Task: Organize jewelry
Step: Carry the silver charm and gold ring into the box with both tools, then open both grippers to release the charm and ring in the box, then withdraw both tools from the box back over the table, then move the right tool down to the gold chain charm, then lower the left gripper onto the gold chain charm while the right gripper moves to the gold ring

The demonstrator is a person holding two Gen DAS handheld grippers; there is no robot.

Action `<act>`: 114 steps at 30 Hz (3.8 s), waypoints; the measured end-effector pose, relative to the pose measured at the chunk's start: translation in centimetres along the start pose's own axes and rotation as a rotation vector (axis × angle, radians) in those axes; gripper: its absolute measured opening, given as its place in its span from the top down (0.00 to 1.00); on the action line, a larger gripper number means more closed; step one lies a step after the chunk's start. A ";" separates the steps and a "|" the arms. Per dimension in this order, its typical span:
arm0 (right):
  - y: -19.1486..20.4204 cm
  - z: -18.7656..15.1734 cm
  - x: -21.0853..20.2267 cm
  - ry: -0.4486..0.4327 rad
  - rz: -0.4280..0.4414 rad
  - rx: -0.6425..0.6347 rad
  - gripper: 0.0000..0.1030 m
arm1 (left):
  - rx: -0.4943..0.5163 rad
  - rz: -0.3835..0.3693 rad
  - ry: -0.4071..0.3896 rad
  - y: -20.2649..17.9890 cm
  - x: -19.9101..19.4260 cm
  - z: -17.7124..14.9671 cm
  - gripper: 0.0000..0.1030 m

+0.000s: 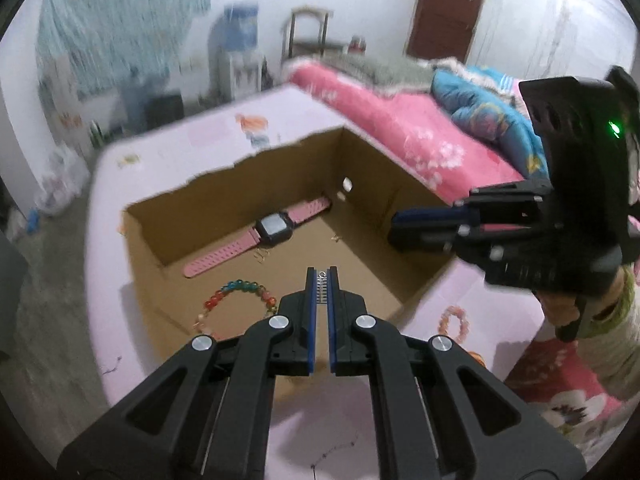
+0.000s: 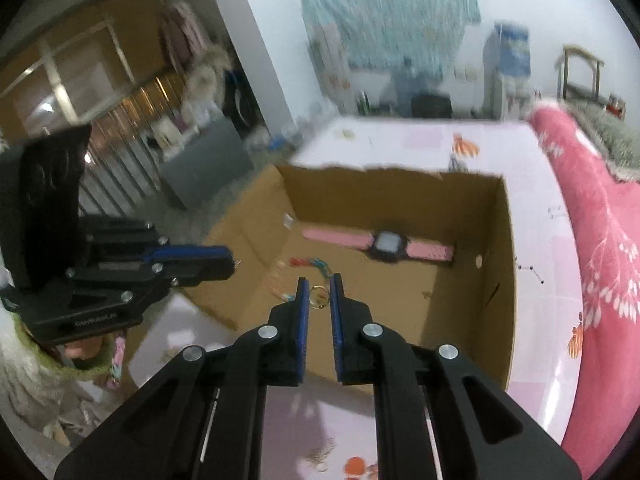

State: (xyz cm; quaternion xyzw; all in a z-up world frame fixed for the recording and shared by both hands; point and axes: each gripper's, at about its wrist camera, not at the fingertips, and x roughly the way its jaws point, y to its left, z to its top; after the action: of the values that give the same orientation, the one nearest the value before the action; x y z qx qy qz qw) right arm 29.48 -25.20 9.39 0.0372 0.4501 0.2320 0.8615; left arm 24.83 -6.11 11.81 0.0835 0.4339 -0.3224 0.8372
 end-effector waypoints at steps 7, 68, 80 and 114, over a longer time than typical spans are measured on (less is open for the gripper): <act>-2.5 1.5 5.0 0.147 -0.033 0.036 0.89 | -0.127 -0.114 0.224 2.7 8.8 2.7 0.96; 3.9 -18.7 1.5 0.079 -0.181 -0.083 0.72 | -0.043 0.029 -0.017 -6.8 3.2 -18.2 0.54; 4.5 -18.8 2.4 0.084 -0.176 -0.160 0.85 | -0.028 -0.075 -0.035 -7.4 4.4 -16.7 0.65; 2.9 -21.3 -0.5 0.078 -0.161 -0.070 0.95 | 0.100 -0.033 0.116 -11.5 8.8 -15.0 0.84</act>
State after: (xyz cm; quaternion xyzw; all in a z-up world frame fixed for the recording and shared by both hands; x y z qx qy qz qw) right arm 11.26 -25.91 -2.04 -0.0384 0.4766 0.1787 0.8599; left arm 11.38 -12.86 -2.53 0.1367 0.4665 -0.3521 0.7998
